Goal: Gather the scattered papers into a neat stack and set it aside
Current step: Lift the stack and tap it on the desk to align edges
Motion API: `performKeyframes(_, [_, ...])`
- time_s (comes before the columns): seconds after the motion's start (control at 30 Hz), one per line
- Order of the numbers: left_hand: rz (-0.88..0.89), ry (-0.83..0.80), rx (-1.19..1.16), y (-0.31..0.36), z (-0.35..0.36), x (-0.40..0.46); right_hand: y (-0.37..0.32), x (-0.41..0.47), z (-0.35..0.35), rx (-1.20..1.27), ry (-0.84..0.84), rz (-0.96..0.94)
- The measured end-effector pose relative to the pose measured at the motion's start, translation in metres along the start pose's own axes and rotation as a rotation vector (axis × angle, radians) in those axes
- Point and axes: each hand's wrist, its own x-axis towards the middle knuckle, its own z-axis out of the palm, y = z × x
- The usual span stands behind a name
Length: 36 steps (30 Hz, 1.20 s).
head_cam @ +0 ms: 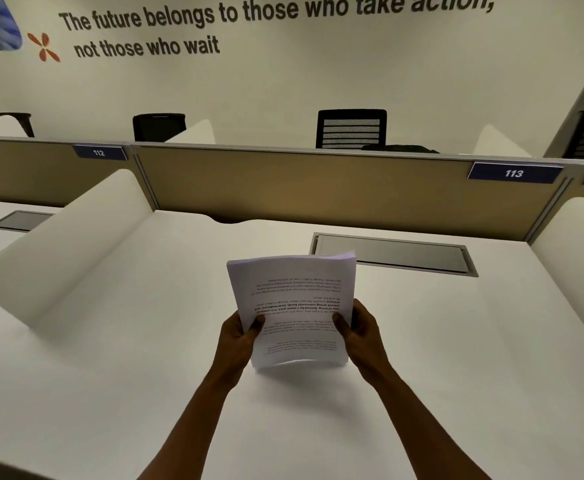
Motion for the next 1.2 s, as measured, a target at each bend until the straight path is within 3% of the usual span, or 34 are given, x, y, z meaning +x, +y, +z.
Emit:
performKeyframes(0.23, [-0.025,0.005,0.016,-0.009,0.000,-0.002,0.011,-0.002,0.001,-0.067,0.010,0.016])
performKeyframes(0.4, [0.041,0.075,0.188,0.005,0.000,-0.003,0.005,0.002,-0.002,-0.166,0.067,-0.032])
performKeyframes(0.53, [0.358,0.319,0.486,0.050,0.000,-0.002,-0.016,0.006,-0.009,-0.299,0.031,-0.163])
performKeyframes(0.67, [0.642,0.381,0.905,0.113,-0.005,0.002,-0.045,0.013,-0.015,-0.418,-0.013,-0.249])
performKeyframes(0.73, [0.670,0.323,0.987,0.137,-0.007,0.005,-0.058,0.019,-0.017,-0.551,-0.045,-0.290])
performKeyframes(0.8, [0.619,0.122,1.057,0.151,-0.007,0.009,-0.068,0.021,-0.018,-0.705,-0.097,-0.334])
performKeyframes(0.93, [0.389,-0.229,1.051,0.154,-0.002,0.016,-0.081,0.021,-0.012,-0.869,-0.184,-0.391])
performKeyframes(1.2, [0.332,-0.168,0.815,0.118,-0.008,0.017,-0.084,0.022,-0.019,-0.812,-0.149,-0.393])
